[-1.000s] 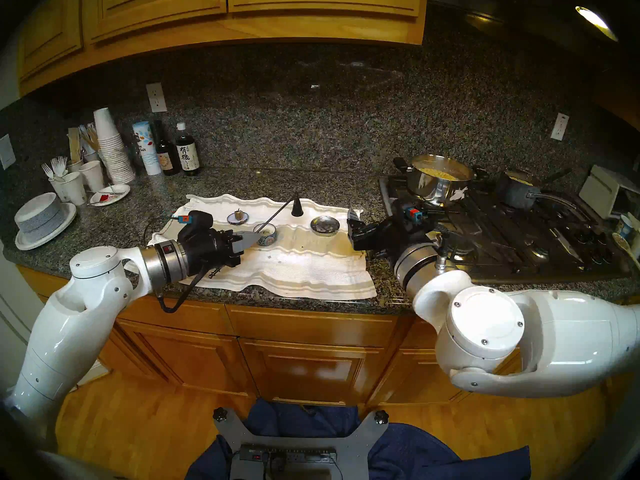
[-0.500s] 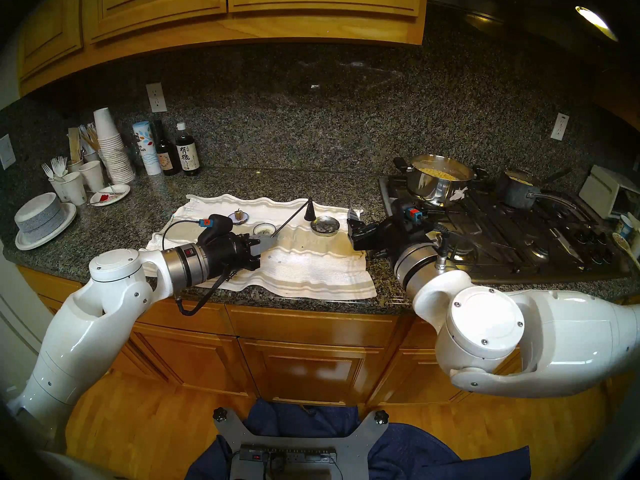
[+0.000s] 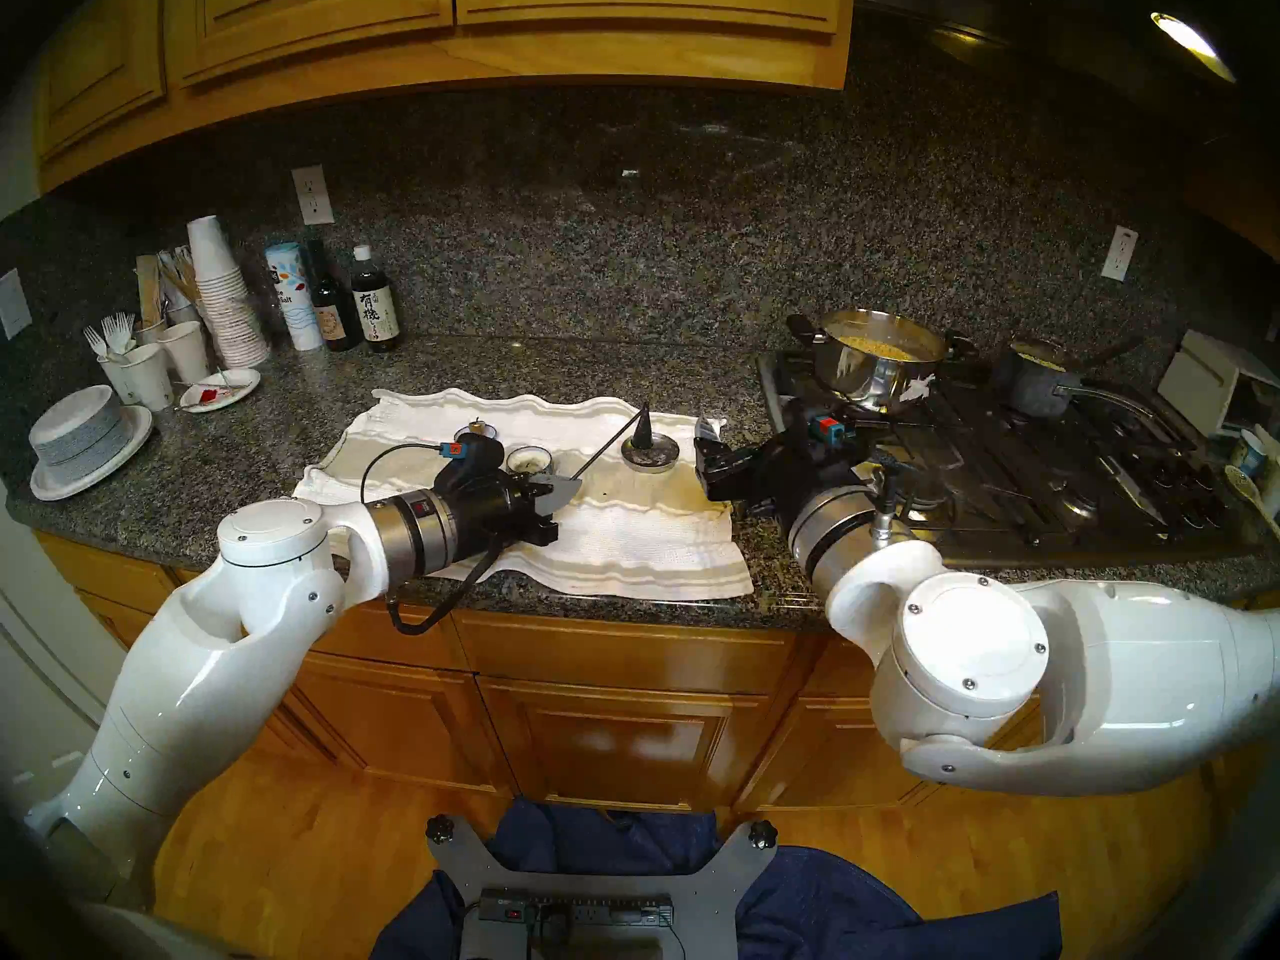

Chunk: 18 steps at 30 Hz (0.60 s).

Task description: Put out candle flame

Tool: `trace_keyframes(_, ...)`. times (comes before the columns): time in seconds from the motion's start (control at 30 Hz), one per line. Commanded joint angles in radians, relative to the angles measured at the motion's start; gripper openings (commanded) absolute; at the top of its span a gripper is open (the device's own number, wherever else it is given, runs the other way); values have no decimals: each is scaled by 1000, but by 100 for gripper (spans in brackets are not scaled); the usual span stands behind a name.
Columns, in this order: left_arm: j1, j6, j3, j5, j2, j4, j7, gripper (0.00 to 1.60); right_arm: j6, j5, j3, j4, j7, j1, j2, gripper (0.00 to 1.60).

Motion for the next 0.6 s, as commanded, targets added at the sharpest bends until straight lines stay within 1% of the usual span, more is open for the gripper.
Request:
trace_keyframes(0.0, -71, 7, 2, 4, -43, -15, 29, 0, -3, -15, 22, -4, 2, 23, -2, 160)
trace_keyframes(0.27, -91, 27, 15, 5, -72, 5, 50, 0, -3, -15, 22, -4, 2, 23, -2, 160)
trace_keyframes(0.37, -93, 41, 11, -11, -87, 18, 58, 0, -3, -15, 22, -4, 2, 23, -2, 160)
trace_keyframes(0.57, -104, 55, 23, -16, -95, 39, 66, 0, -3, -16, 22, -4, 2, 23, -2, 160)
